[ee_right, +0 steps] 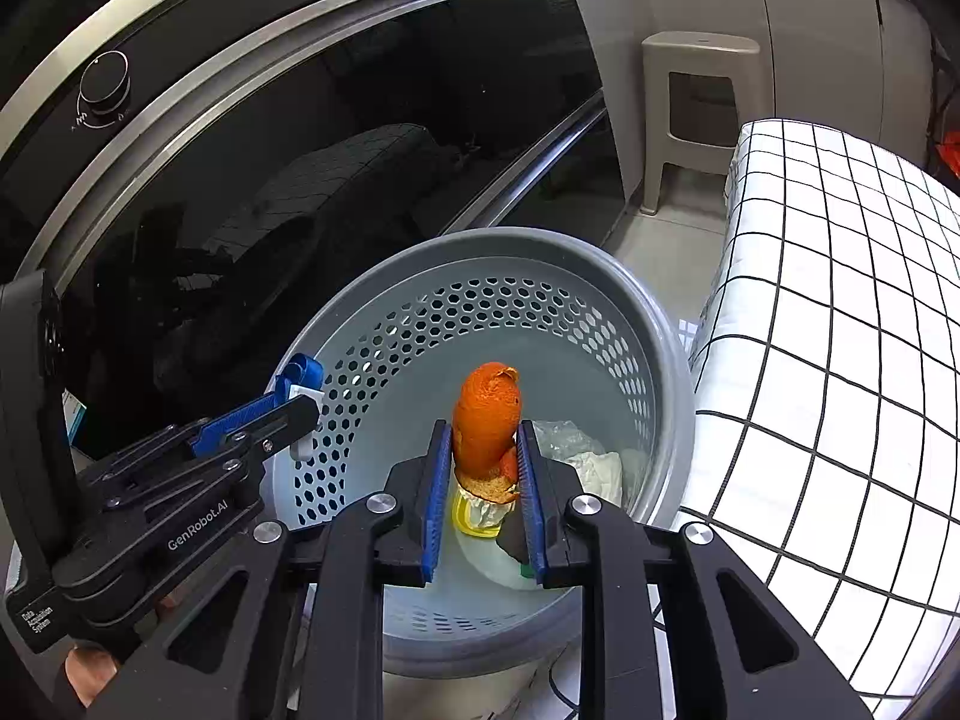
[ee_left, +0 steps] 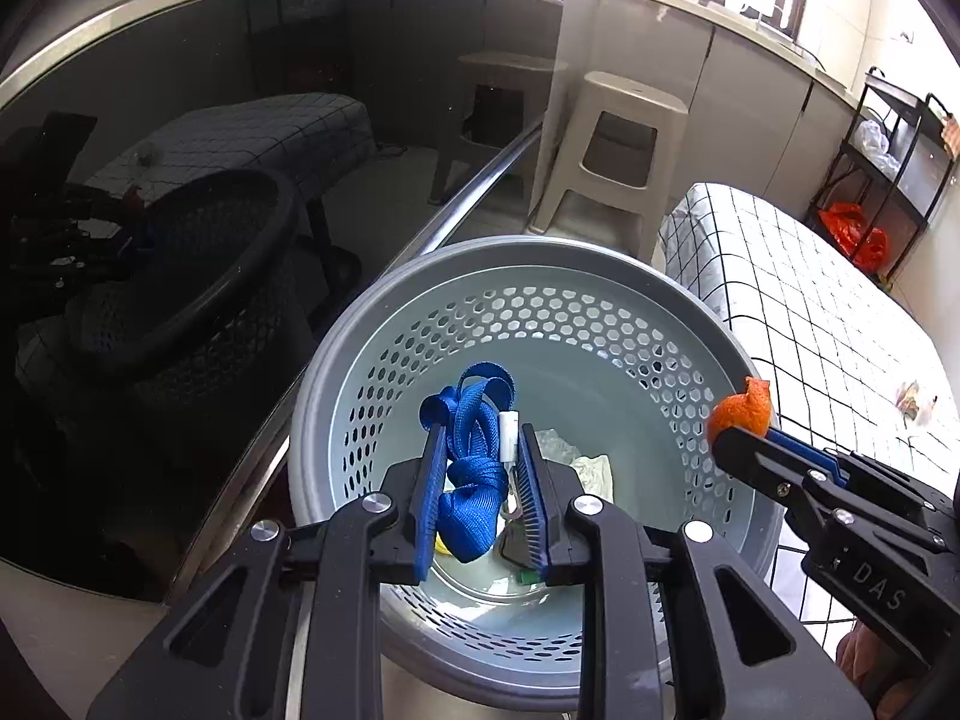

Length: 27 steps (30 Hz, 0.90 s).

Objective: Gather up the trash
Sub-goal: 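Open both tools to drop the lanyard and peel into the basket, then move both tools back toward the table with the cup and wrapper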

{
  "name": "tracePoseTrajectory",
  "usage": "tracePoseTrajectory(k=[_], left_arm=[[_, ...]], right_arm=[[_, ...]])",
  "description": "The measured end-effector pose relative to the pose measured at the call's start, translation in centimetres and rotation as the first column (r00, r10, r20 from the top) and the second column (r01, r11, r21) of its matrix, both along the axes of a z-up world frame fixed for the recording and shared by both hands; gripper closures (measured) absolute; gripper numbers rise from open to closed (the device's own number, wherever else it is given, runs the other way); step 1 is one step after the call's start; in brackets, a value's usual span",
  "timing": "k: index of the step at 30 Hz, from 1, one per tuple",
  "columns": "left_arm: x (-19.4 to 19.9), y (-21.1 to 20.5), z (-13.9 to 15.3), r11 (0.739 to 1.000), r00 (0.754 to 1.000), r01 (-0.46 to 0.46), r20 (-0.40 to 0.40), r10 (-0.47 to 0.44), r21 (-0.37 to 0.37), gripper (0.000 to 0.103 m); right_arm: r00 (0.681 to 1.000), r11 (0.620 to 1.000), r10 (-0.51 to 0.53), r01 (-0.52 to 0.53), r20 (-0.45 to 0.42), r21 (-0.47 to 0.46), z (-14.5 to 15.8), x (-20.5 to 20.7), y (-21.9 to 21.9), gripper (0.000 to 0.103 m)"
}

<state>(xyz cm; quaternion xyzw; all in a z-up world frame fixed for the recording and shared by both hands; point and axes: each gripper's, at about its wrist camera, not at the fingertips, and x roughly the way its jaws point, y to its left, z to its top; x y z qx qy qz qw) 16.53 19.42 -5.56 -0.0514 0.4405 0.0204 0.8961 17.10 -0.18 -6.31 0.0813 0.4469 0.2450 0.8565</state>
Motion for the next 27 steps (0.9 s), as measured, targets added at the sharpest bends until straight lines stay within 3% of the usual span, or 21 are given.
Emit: tracePoseTrajectory(k=[3,6,7,8,27], left_arm=[[0.0,0.0,0.0,1.000,1.000,-0.006,-0.001,0.006,0.002,0.073],[0.0,0.0,0.0,1.000,1.000,-0.009,-0.001,0.009,0.007,0.052],[-0.1,0.0,0.1,1.000,1.000,-0.011,0.004,0.011,0.005,0.041],[-0.2,-0.1,0.2,1.000,1.000,-0.012,0.010,0.012,0.008,0.039],[-0.4,-0.9,0.0,1.000,1.000,0.006,0.000,-0.006,0.022,0.038]], right_arm=[[1.000,1.000,-0.005,0.005,0.001,0.004,-0.1,-0.1,-0.2,0.078],[1.000,1.000,-0.018,0.018,0.004,0.015,0.0,-0.1,-0.5,0.058],[1.000,1.000,-0.023,0.023,0.008,0.020,0.0,-0.1,-0.7,0.056],[1.000,0.999,-0.028,0.028,0.011,0.023,-0.1,-0.1,-0.8,0.056],[0.998,0.998,-0.057,0.057,0.019,0.020,0.4,-1.3,-2.4,0.056]])
